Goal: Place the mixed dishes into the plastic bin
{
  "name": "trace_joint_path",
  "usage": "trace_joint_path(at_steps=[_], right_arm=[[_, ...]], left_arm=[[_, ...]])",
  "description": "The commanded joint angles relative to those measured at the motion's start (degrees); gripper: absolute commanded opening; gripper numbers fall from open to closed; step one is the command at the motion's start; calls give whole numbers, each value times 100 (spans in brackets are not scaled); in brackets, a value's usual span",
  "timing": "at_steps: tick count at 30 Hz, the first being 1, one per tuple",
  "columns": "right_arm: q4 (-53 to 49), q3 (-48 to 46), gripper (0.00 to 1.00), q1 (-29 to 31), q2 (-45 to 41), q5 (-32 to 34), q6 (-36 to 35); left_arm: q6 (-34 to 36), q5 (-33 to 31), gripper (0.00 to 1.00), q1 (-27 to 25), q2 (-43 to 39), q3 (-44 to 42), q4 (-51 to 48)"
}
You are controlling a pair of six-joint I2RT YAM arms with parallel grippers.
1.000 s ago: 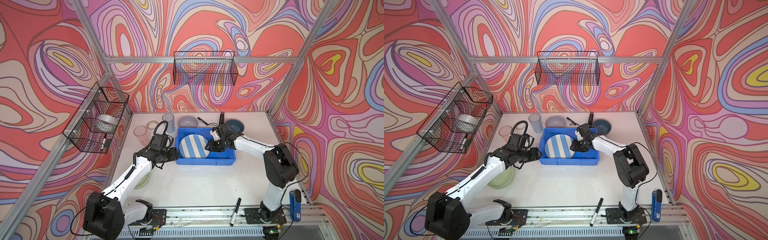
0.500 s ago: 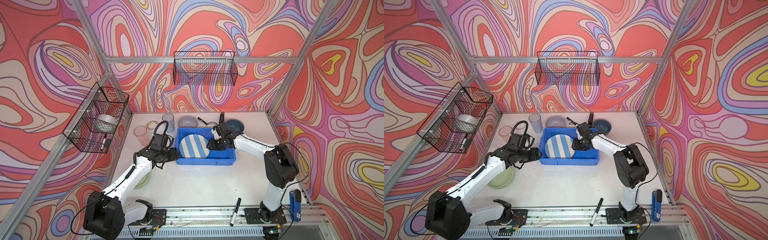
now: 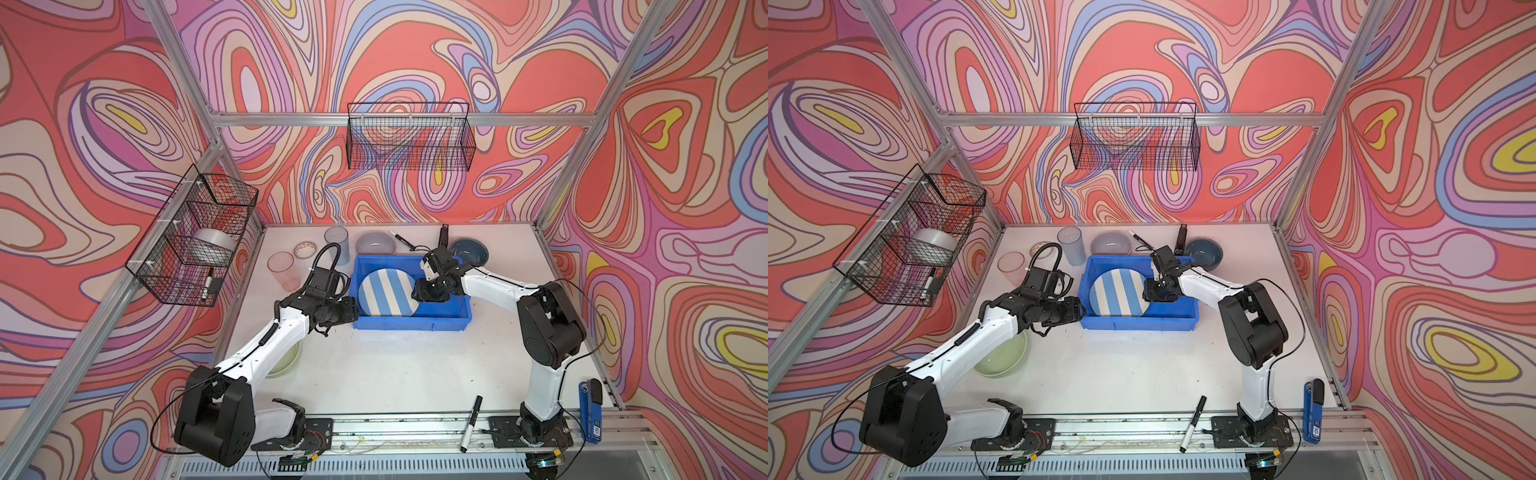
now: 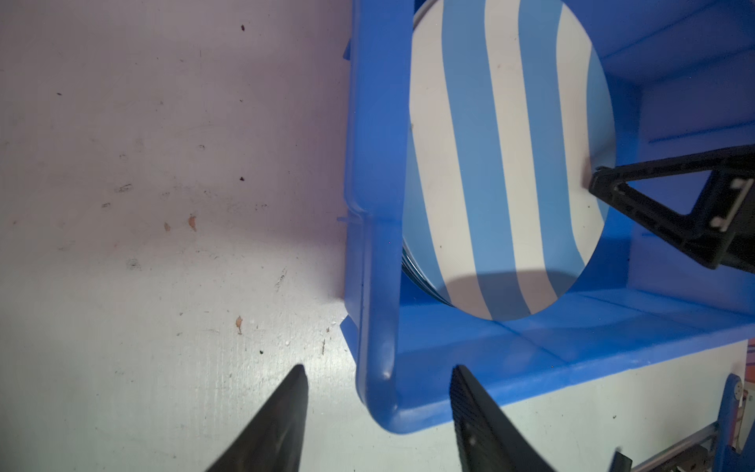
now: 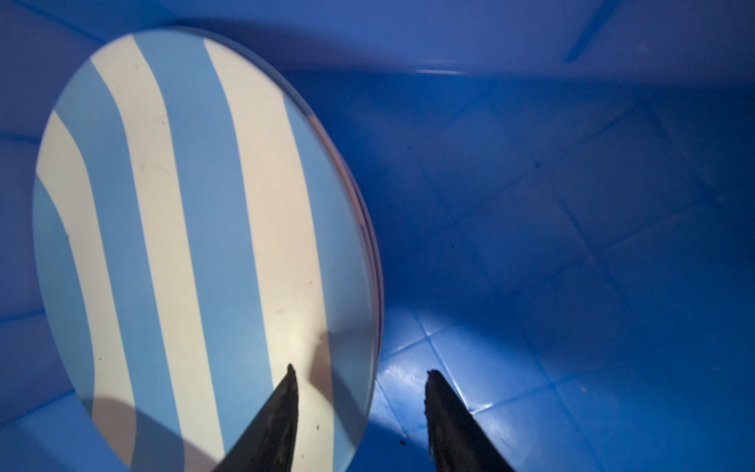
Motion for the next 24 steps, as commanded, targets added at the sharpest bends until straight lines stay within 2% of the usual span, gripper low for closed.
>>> trace_joint_path(at_steps=[1,19,22,24], right_arm=[[-18,237,52,104,127,-154,-91],[99,345,52,265,294,-555,-54],[41,346,52,274,279,-456,-51],[-37,335,53,274,223,-282,-85]], left_arm=[[82,147,58,35,118,151,107],[232,636,54,24,250,151,97],[228,668,54,25,244,175,51],[140,467,54,26,197,224,-131]])
